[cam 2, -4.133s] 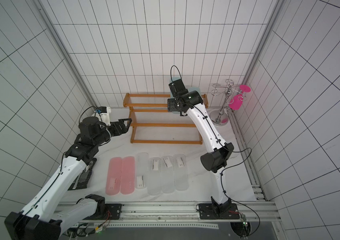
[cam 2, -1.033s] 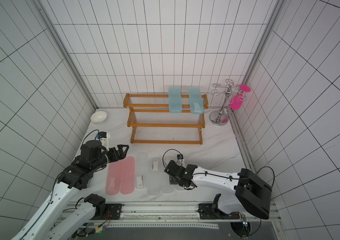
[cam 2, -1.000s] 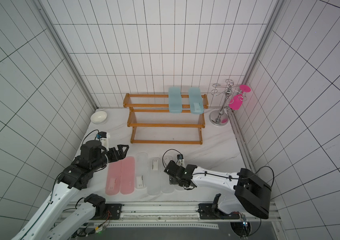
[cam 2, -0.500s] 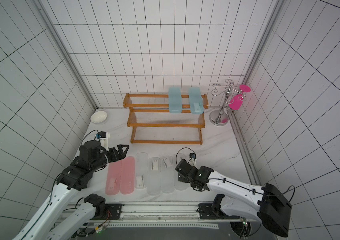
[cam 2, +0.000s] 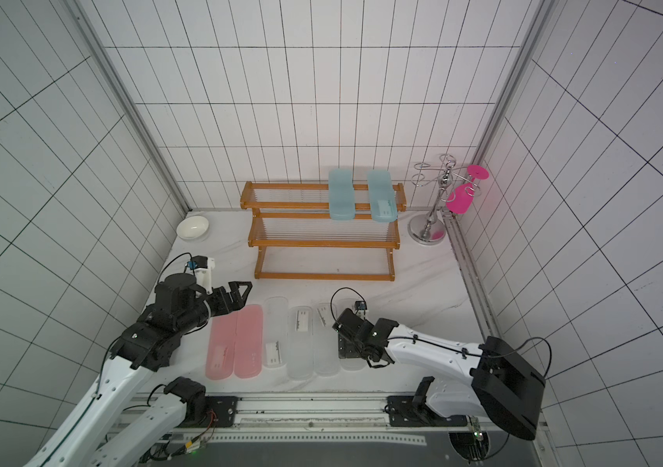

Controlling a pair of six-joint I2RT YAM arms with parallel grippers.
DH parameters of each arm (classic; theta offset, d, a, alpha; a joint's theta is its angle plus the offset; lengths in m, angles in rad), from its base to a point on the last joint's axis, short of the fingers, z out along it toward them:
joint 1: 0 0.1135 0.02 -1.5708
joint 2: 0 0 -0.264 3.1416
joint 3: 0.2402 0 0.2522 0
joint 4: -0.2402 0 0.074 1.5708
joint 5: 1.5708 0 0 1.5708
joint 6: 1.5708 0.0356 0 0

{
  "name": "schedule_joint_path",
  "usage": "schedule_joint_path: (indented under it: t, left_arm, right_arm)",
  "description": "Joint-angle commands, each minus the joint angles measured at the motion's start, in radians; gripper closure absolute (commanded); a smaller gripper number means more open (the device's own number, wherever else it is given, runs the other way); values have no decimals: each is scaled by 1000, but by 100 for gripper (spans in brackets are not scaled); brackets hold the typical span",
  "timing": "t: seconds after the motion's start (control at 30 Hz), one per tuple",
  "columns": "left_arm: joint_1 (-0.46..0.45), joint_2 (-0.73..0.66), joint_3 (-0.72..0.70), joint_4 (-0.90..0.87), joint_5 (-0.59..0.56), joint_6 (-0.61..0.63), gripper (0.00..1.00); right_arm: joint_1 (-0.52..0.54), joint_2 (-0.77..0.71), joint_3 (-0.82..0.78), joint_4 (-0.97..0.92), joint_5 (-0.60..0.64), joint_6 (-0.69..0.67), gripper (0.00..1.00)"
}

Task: Place the pencil cases on the shelf according to color
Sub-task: Pick up the pencil case from the center of the board.

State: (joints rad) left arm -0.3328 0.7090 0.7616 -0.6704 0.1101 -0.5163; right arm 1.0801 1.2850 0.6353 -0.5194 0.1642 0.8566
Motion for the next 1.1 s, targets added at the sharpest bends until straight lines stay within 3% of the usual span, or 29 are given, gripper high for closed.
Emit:
schedule_joint_path:
  t: [0.0, 0.27, 0.6, 0.7, 0.8, 1.07]
  left_arm:
    - [-5, -11, -6, 12, 5, 3, 2]
    - [-8, -16, -6, 15, 11, 3, 2]
    - [-8, -16, -8, 17, 19, 3, 2]
    - [-8, -18, -7, 15, 16, 3, 1]
    - [-8, -23, -8, 18, 17, 2, 1]
    - [-8, -13, -8, 19, 25, 4, 2]
  right_arm:
    - [6, 68, 60, 4, 2, -16, 10]
    - [-44, 82, 4, -68, 32, 83, 10]
    - [-88, -275, -74, -142, -6, 29, 7]
    - [-85, -323, -68, -206, -2, 45, 6]
    - [-52, -316, -50, -287, 19, 81, 6]
    - [90, -164, -31, -249, 63, 223, 8]
